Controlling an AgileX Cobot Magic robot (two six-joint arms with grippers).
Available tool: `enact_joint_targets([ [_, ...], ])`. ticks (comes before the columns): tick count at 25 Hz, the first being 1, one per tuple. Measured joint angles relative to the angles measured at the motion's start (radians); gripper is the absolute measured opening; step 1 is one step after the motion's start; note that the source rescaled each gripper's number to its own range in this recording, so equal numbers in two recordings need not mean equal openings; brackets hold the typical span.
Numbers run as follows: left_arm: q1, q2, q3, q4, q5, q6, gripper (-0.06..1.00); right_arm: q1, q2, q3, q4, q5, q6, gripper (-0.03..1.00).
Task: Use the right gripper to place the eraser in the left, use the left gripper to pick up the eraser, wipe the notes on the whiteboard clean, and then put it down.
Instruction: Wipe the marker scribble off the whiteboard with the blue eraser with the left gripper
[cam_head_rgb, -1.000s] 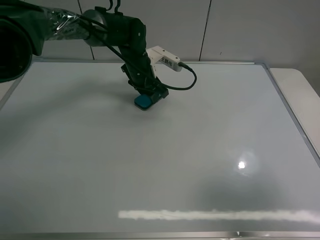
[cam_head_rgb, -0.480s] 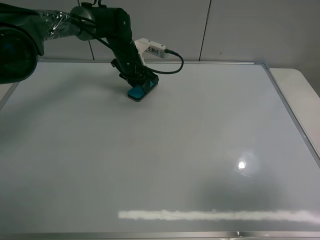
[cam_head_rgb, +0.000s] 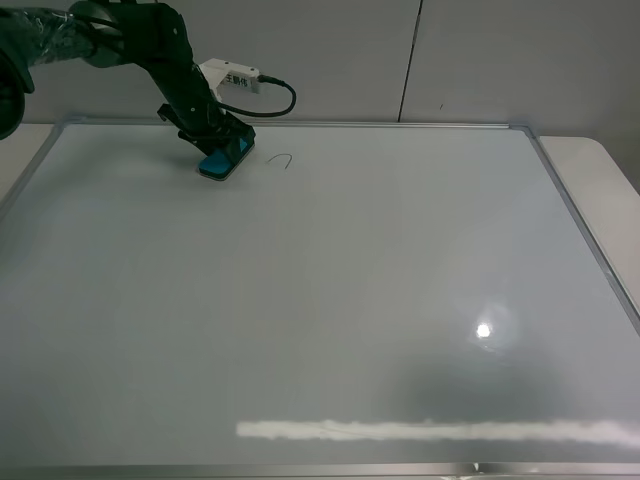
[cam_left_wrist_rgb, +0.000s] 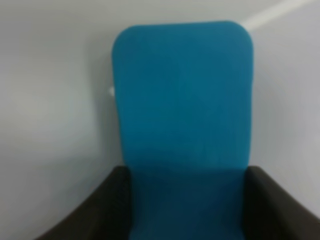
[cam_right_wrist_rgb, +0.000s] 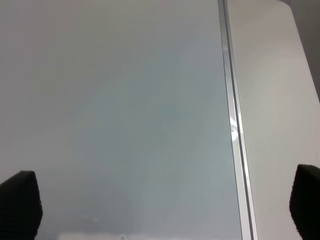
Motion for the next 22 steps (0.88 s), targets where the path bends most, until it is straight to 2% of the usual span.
enact_joint_targets([
  [6,-0.053,0.000,-0.001,0.055,-0.014,0.001,0.01,0.000,0.000,0.000,0.000,0.000,0.000,1.00],
  [17,-0.274,0.011,-0.001,0.021,-0.035,0.001,0.01,0.000,0.000,0.000,0.000,0.000,0.000,1.00],
  [22,-0.283,0.013,-0.001,0.005,-0.035,0.001,0.01,0.000,0.000,0.000,0.000,0.000,0.000,1.00],
])
